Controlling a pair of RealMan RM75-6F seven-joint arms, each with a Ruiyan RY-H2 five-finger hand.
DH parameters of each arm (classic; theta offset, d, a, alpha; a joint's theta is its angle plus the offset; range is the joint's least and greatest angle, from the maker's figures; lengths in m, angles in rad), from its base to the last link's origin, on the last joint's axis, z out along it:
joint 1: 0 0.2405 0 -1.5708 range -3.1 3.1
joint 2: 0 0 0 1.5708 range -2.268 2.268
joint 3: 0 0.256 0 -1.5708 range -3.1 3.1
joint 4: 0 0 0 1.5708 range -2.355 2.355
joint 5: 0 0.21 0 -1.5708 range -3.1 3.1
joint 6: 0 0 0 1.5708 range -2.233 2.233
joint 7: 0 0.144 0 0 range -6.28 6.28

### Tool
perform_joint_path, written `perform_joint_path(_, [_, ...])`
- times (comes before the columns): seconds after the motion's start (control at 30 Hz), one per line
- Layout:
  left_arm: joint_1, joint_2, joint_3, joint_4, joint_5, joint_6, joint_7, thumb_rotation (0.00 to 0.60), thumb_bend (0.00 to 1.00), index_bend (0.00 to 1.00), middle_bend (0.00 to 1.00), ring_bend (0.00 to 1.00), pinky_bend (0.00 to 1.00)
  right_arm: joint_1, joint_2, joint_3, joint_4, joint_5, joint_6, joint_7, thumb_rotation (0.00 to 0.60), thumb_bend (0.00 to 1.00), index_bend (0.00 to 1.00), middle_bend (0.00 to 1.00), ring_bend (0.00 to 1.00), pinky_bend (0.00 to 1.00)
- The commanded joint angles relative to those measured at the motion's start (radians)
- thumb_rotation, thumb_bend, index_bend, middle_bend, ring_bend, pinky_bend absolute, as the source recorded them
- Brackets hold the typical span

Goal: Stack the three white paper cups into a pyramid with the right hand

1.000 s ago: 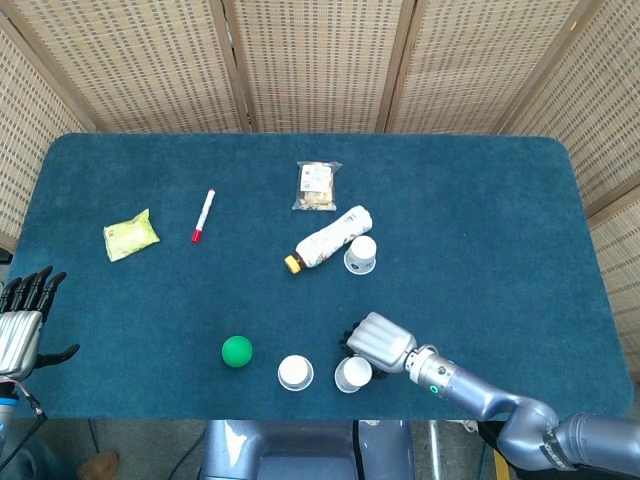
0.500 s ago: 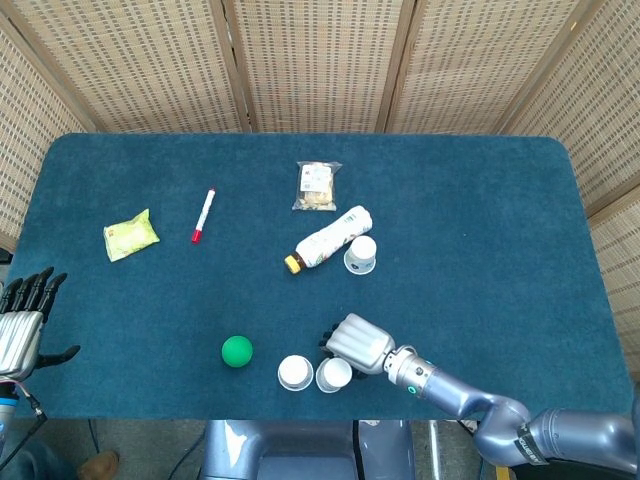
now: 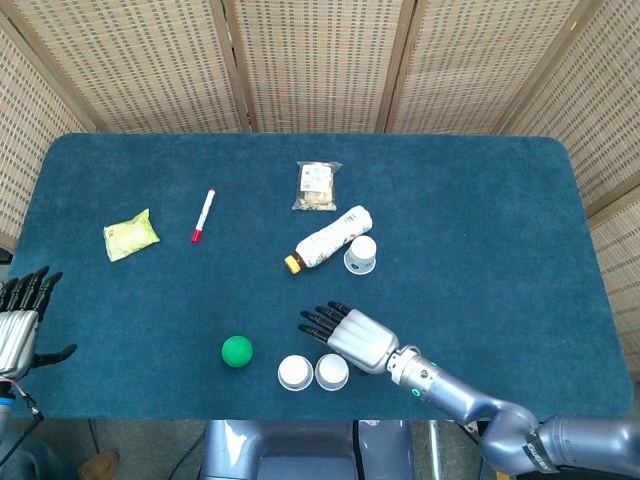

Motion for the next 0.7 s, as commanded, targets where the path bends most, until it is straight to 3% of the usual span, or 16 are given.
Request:
perform_joint_path(0.03, [0.001, 0.002, -0.001, -0.001, -0.001, 0.003, -0.004, 0.600, 0.00, 0.00, 0.00, 0.00, 0.00, -0.061, 0.151, -0.009, -0.090, -0.009, 0.104, -0.052, 0.600, 0.00, 0.00, 0.02, 0.09, 0.14])
perform_joint_path(0.2, [0.004, 0.001, 0.000, 0.002, 0.007, 0.011, -0.012, 0.600, 0.00, 0.00, 0.00, 0.00, 0.00, -0.166, 0.260, -0.033, -0.027, -0.071, 0.268, 0.023, 0.600, 0.00, 0.00, 0.01, 0.05, 0.06])
perform_joint_path(0.37, [0.004, 0.000, 0.001, -0.001, 0.013, 0.016, -0.008, 0.600, 0.00, 0.00, 0.00, 0.00, 0.00, -0.230, 0.266, -0.039, 0.141, -0.085, 0.359, 0.213, 0.600, 0.00, 0.00, 0.00, 0.00, 0.00])
perform_joint_path(0.57, [-0.001, -0.006, 0.000, -0.007, 0.010, 0.014, 0.008, 0.600, 0.00, 0.00, 0.00, 0.00, 0.00, -0.155, 0.226, 0.035, 0.224, 0.020, 0.231, 0.379, 0.600, 0.00, 0.00, 0.00, 0.00, 0.00])
perform_joint_path(0.7, [-0.010, -0.008, -0.005, -0.006, -0.001, 0.001, 0.016, 0.600, 0.00, 0.00, 0.00, 0.00, 0.00, -0.072, 0.156, 0.089, 0.263, 0.103, 0.126, 0.348, 0.600, 0.00, 0.00, 0.00, 0.00, 0.00])
